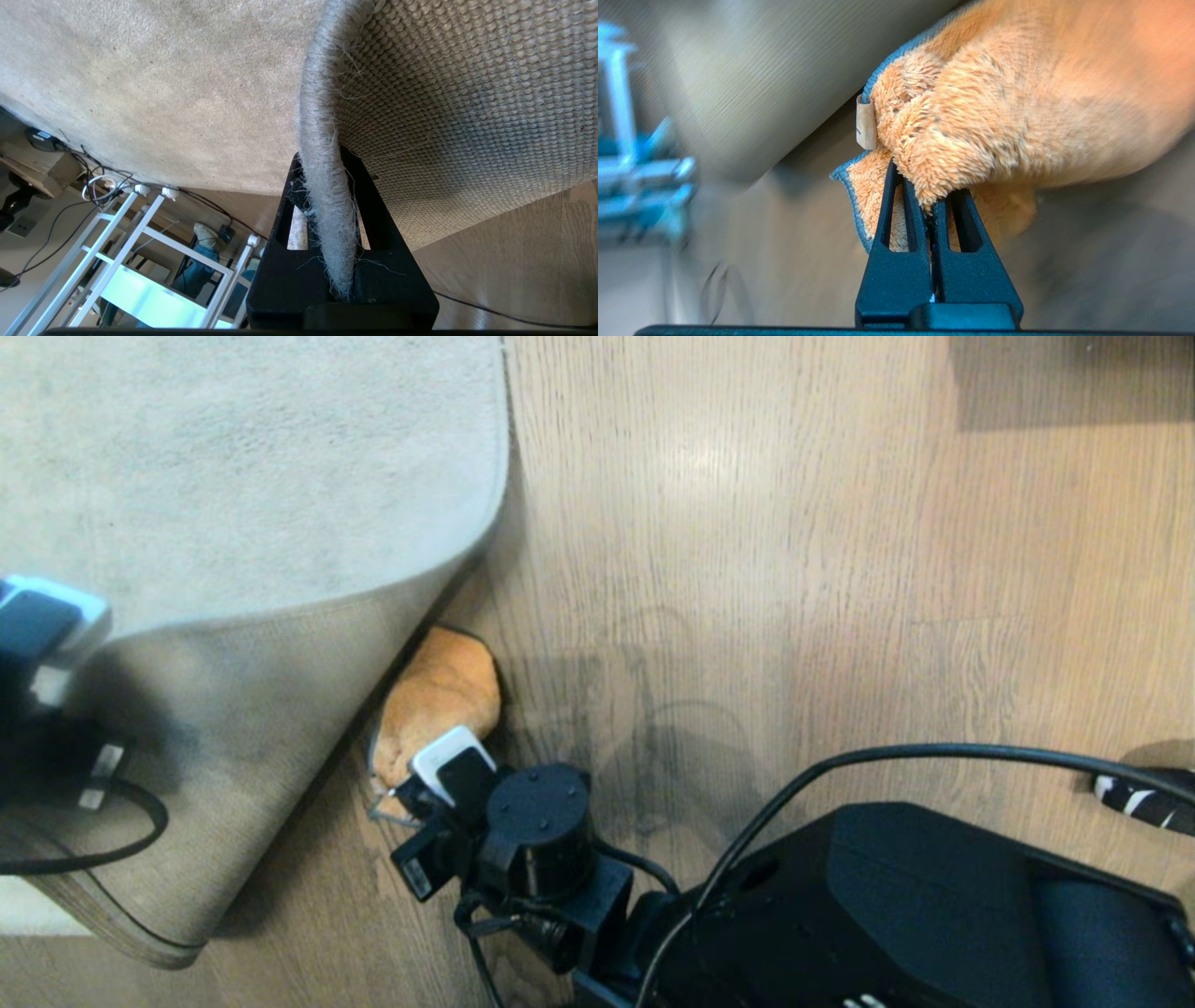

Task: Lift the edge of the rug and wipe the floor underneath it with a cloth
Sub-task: Wipe the floor under the carpet with a rag

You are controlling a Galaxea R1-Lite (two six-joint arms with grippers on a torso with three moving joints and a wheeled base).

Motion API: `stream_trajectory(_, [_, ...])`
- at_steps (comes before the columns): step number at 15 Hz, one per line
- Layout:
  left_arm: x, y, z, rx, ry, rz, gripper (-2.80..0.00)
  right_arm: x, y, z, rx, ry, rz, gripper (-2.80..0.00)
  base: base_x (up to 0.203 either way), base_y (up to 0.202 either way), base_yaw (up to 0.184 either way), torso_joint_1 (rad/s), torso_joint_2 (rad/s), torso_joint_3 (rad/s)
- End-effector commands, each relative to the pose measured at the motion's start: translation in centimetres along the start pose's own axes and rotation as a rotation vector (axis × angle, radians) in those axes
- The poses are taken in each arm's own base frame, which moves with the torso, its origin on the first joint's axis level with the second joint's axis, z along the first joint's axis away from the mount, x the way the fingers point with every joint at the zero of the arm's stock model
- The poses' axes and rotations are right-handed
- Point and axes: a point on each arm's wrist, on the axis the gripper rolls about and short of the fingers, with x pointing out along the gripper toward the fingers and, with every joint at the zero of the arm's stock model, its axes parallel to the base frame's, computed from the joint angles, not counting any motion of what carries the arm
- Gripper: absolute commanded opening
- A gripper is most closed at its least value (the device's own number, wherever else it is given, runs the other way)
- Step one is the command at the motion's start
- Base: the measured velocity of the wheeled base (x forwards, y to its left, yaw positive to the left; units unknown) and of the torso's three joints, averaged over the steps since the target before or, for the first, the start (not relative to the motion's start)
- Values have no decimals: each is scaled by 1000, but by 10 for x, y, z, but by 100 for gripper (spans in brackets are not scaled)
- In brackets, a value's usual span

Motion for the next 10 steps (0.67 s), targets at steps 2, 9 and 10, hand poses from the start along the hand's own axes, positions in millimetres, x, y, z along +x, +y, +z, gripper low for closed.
stream_trajectory(2, [1,0,0,3,4,1,-280,-6,25,-35,-16,76,56,-280,0,0,0,0,0,0])
stream_trajectory(9, [-1,0,-1,0,1,3,-280,17,15,-33,-2,20,18,-280,0,0,0,0,0,0])
stream_trajectory(10, [-2,0,-2,0,1,3,-280,21,7,-28,1,3,-1,-280,0,0,0,0,0,0])
